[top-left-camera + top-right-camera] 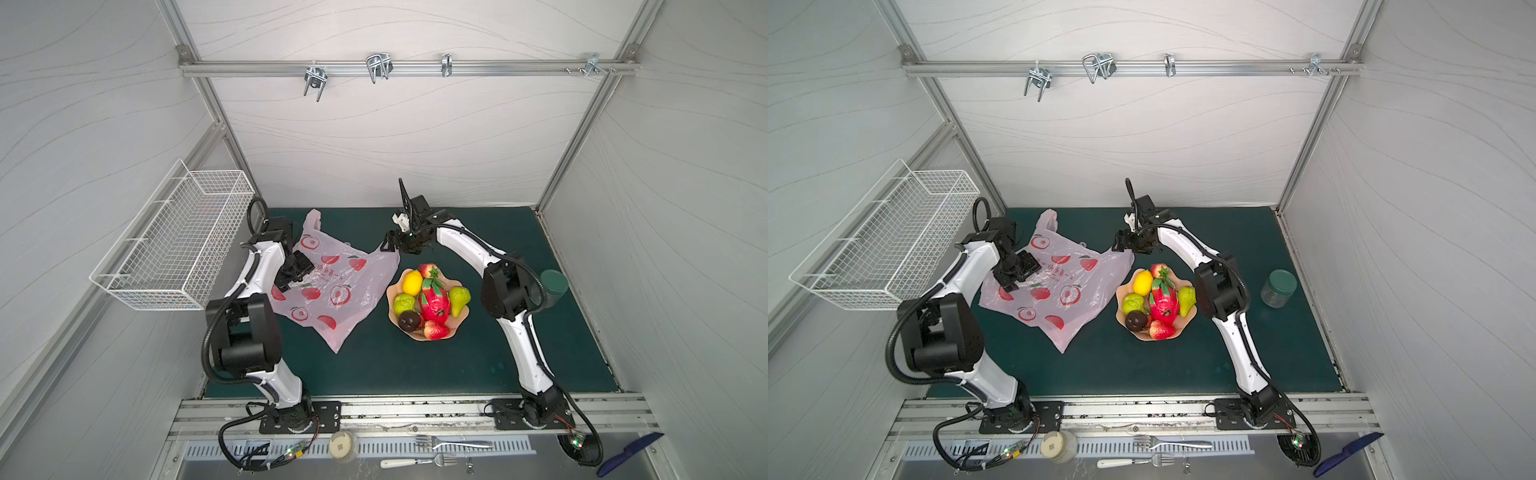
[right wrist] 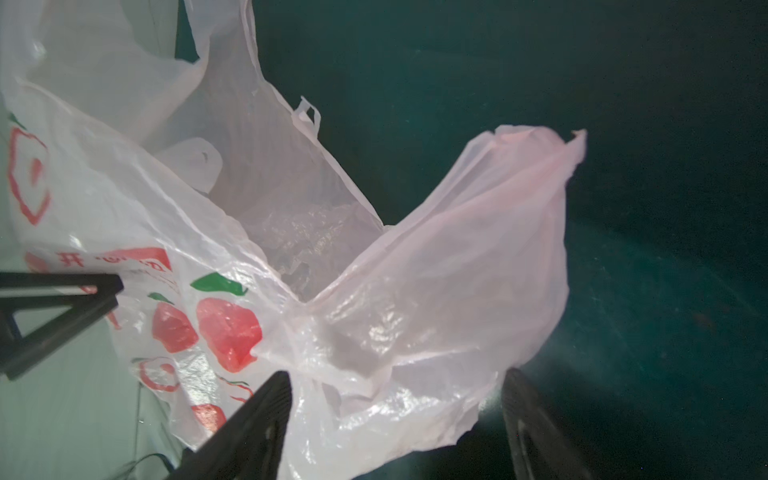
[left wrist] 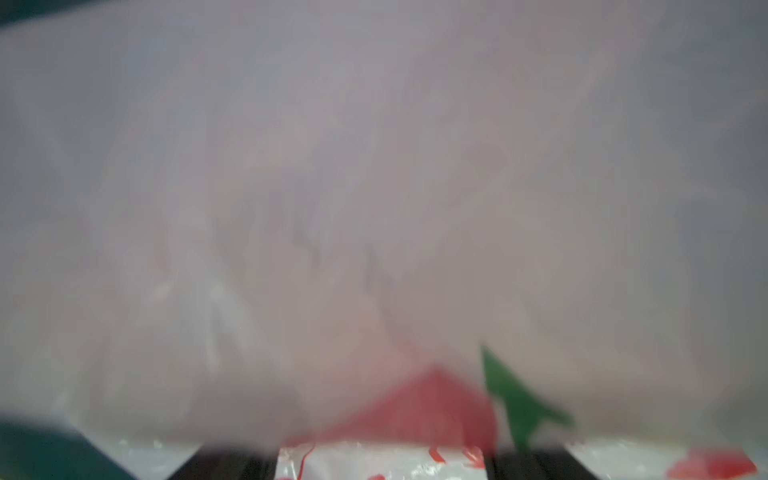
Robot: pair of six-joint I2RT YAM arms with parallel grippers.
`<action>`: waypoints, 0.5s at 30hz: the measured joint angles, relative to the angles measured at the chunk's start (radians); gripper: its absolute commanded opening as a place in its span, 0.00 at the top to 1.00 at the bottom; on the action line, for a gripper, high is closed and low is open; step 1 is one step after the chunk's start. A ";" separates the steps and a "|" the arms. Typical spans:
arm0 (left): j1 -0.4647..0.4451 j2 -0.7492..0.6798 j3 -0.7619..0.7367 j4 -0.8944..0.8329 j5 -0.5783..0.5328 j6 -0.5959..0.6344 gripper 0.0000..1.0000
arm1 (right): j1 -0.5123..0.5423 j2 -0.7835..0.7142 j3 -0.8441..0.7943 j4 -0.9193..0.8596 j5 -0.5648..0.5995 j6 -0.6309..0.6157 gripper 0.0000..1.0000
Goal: Place the fruits into the plastic bag
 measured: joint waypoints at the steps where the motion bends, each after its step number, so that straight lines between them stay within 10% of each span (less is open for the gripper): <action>1: 0.005 0.013 0.004 0.001 -0.005 0.001 0.28 | 0.003 0.001 0.000 0.002 0.001 0.007 0.65; 7: 0.066 0.038 0.026 0.023 -0.011 0.018 0.29 | 0.011 -0.025 -0.084 0.067 0.009 0.060 1.00; 12: 0.093 0.055 0.021 0.061 0.002 0.050 0.30 | 0.011 -0.117 -0.217 0.096 0.021 0.086 1.00; 15: 0.097 0.077 0.020 0.082 0.019 0.070 0.31 | 0.011 -0.172 -0.246 0.120 0.023 0.093 0.34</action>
